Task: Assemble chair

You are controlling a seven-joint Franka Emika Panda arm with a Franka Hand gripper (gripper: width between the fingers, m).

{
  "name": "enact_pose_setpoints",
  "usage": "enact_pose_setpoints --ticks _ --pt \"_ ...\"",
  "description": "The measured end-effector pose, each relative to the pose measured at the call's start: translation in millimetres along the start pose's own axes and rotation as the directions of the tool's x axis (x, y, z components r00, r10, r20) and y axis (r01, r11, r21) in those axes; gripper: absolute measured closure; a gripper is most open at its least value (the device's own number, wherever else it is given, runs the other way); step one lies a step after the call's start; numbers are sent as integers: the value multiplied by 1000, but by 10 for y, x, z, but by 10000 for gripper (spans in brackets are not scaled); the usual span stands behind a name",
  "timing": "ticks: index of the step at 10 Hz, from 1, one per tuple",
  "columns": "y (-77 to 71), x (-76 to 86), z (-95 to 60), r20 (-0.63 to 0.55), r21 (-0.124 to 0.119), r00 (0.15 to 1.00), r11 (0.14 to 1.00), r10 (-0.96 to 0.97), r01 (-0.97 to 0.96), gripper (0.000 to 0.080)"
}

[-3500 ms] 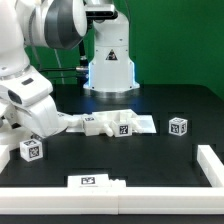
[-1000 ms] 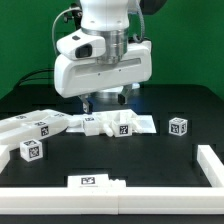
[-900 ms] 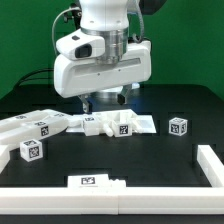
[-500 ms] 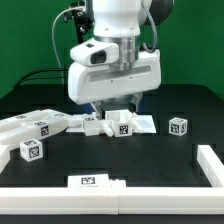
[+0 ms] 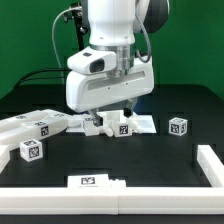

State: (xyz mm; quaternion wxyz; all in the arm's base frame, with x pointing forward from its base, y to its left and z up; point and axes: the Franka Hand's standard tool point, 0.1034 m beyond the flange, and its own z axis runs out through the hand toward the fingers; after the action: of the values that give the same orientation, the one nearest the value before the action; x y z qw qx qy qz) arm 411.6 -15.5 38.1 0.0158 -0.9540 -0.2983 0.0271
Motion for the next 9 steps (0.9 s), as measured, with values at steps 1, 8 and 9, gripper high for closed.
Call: enact_pose_setpoints --ticks 1,8,9 --pt "-10 3 16 -1 1 1000 1000 -1 1 150" --pt "-199 188 25 14 -20 915 914 -404 404 150" --pt "-183 174 29 16 -18 866 866 -500 500 150"
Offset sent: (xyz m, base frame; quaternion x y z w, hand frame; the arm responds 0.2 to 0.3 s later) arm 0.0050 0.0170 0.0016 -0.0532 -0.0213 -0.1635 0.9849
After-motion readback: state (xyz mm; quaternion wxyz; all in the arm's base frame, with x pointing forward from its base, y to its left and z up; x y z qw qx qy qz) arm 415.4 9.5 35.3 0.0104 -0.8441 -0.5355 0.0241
